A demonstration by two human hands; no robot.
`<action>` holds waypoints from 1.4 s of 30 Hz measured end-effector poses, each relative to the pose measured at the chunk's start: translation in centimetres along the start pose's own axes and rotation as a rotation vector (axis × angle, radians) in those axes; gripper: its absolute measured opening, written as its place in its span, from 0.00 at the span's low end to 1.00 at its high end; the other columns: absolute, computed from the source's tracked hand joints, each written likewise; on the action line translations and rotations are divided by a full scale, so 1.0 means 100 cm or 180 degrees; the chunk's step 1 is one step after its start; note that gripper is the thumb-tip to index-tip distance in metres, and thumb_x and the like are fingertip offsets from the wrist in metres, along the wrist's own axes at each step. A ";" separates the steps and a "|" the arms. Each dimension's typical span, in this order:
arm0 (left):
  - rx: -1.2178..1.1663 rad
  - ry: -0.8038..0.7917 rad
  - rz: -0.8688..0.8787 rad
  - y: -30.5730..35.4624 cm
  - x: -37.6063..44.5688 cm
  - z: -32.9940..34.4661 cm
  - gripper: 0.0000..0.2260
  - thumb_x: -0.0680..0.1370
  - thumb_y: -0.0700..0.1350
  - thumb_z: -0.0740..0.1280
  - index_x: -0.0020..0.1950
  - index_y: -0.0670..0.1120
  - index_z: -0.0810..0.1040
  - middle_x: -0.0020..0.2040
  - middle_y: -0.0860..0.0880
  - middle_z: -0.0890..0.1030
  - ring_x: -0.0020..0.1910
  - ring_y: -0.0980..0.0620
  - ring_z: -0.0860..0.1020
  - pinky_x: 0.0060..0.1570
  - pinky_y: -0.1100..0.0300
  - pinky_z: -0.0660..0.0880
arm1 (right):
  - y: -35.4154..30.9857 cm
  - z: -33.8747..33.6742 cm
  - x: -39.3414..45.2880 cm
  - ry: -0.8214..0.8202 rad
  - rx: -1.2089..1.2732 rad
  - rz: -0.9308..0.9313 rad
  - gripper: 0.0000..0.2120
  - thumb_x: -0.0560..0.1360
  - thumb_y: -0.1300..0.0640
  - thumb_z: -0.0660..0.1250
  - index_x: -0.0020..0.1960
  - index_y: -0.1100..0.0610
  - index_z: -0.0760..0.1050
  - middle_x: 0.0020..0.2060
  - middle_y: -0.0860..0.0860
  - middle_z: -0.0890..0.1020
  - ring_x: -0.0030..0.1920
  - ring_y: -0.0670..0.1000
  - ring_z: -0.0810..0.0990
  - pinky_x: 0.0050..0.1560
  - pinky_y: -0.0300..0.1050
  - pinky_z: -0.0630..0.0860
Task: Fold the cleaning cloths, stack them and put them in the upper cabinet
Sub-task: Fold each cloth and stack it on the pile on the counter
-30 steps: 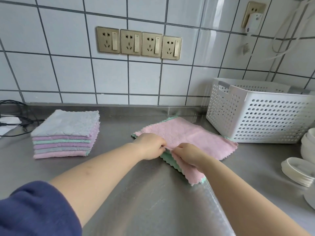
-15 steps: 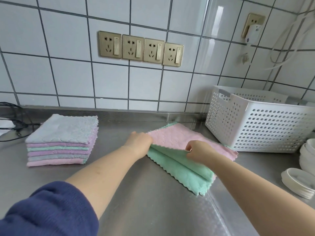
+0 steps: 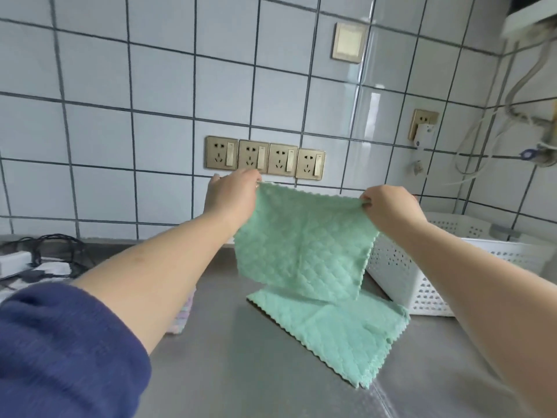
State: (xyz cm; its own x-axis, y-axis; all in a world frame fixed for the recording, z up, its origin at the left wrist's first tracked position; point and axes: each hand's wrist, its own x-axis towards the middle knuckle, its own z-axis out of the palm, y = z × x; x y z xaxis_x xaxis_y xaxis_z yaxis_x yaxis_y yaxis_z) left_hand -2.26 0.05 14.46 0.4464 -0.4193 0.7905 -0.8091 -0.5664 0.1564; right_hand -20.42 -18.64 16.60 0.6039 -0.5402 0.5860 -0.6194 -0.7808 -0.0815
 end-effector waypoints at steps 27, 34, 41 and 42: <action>-0.1816 -0.3406 -0.0799 -0.077 -0.279 -0.085 0.05 0.72 0.56 0.68 0.44 0.57 0.78 0.45 0.56 0.82 0.42 0.64 0.77 0.47 0.68 0.72 | -0.018 0.035 -0.227 -0.3388 0.0371 -0.0545 0.04 0.74 0.49 0.64 0.40 0.44 0.73 0.39 0.43 0.76 0.38 0.45 0.77 0.39 0.41 0.79; -0.1578 -0.2402 -0.1450 -0.074 -0.261 -0.059 0.20 0.77 0.44 0.66 0.68 0.48 0.68 0.53 0.49 0.74 0.51 0.53 0.72 0.48 0.64 0.66 | -0.002 0.066 -0.209 -0.2219 0.0849 0.0290 0.04 0.75 0.54 0.66 0.47 0.54 0.75 0.38 0.53 0.83 0.39 0.52 0.83 0.49 0.50 0.81; -0.1262 -0.2148 -0.1693 -0.077 -0.253 -0.031 0.26 0.77 0.46 0.66 0.73 0.49 0.62 0.62 0.43 0.72 0.56 0.48 0.73 0.51 0.62 0.67 | -0.004 0.093 -0.207 -0.1975 0.0751 0.0418 0.08 0.76 0.52 0.63 0.52 0.55 0.75 0.39 0.53 0.80 0.46 0.57 0.81 0.48 0.48 0.79; -0.1221 -0.2130 -0.1688 -0.078 -0.252 -0.029 0.25 0.77 0.46 0.66 0.72 0.49 0.62 0.61 0.42 0.72 0.53 0.48 0.73 0.48 0.62 0.68 | -0.004 0.095 -0.206 -0.1977 0.0712 0.0404 0.09 0.76 0.51 0.63 0.53 0.55 0.75 0.39 0.52 0.80 0.46 0.57 0.81 0.48 0.47 0.78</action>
State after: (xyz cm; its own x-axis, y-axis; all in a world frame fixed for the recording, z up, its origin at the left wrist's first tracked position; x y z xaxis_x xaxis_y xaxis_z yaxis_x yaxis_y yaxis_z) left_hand -8.25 17.09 -4.96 0.8239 -0.5620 0.0732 -0.4543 -0.5778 0.6780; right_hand -27.80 -10.19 -3.11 0.7511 -0.6602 -0.0062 -0.6262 -0.7094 -0.3235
